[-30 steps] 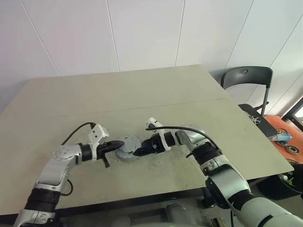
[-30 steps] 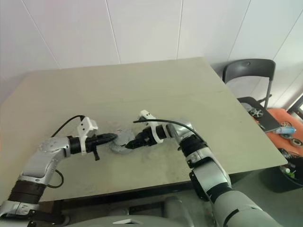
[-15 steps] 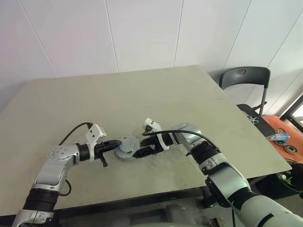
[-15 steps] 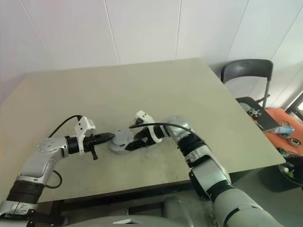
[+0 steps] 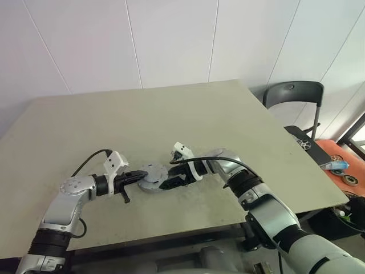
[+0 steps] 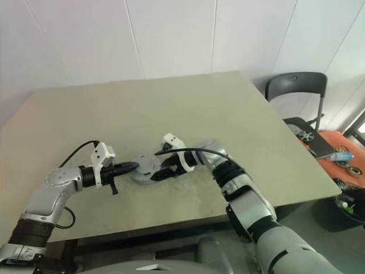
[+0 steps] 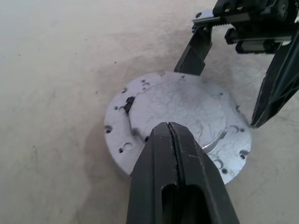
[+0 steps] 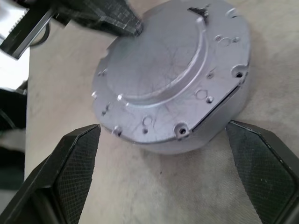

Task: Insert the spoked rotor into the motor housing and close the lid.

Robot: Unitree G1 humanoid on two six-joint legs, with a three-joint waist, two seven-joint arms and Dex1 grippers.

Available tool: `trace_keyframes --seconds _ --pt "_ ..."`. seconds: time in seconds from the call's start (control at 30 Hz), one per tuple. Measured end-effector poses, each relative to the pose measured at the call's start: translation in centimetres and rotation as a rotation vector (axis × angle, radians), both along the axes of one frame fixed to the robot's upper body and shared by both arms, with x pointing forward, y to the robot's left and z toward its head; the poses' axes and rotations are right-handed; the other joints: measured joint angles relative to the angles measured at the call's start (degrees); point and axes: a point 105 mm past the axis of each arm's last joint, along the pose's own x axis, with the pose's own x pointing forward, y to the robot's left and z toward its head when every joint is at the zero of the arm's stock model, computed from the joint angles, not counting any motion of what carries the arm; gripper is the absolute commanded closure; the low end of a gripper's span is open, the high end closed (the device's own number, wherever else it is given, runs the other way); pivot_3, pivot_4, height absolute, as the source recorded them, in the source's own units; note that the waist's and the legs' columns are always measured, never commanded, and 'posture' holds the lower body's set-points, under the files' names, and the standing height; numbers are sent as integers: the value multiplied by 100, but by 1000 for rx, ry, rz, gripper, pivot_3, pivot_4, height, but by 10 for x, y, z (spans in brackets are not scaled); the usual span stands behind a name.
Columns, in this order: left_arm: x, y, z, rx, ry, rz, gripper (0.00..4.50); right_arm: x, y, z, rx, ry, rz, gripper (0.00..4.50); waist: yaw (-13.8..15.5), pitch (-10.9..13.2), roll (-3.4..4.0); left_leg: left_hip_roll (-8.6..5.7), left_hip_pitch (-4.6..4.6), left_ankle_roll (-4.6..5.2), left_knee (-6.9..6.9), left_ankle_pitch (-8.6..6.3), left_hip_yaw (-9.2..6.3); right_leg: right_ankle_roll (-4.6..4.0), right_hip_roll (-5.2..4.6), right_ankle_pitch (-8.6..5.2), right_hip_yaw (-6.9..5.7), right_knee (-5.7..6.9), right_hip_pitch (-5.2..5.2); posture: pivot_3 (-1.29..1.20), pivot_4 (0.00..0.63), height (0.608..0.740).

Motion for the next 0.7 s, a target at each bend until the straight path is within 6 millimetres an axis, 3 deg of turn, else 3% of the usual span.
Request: trace_keyframes --seconds 0.33,0.7 --pt "0 0 1 -5 -3 -1 4500 3 -3 2 17 72 -45 31 11 2 0 -5 -6 13 -4 -8 -2 10 -7 -9 2 -14 2 0 0 740" --pt "0 -2 3 -9 -20 -4 4500 -12 11 11 112 291 -124 31 -28 1 -1 -1 -31 27 -23 -16 -2 0 3 4 4 11 -49 0 0 740"
